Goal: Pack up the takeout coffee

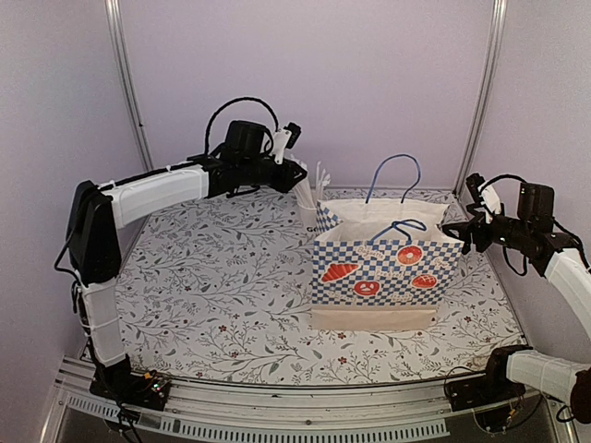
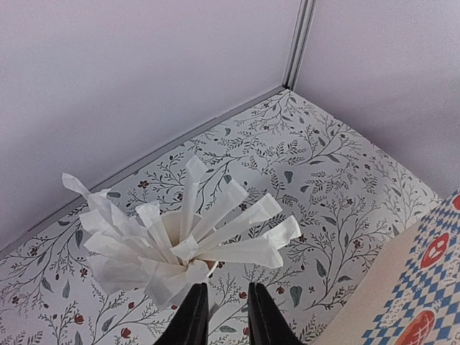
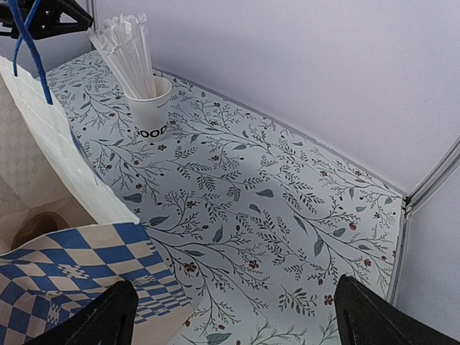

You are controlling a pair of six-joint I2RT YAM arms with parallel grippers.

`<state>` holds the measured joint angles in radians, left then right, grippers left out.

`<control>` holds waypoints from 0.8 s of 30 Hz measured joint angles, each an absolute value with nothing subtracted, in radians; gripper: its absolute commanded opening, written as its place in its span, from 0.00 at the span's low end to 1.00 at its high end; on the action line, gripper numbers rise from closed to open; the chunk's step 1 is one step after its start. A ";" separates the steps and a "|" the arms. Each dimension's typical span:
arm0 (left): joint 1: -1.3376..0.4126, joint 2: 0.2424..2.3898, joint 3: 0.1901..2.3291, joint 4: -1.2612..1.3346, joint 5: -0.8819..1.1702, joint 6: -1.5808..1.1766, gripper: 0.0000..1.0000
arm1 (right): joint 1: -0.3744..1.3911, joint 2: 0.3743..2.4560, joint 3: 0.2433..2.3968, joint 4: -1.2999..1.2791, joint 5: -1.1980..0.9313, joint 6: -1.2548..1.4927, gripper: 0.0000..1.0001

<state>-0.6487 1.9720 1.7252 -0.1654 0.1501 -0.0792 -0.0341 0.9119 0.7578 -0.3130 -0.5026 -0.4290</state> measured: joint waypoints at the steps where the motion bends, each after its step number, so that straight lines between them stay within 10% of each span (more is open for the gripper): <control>1: -0.648 1.976 1.727 -0.168 0.148 -0.078 0.22 | -0.034 0.912 0.758 -0.313 -0.503 -0.430 0.99; 24: -0.636 1.958 1.716 -0.189 0.119 -0.060 0.25 | -0.034 0.924 0.758 -0.313 -0.510 -0.436 0.99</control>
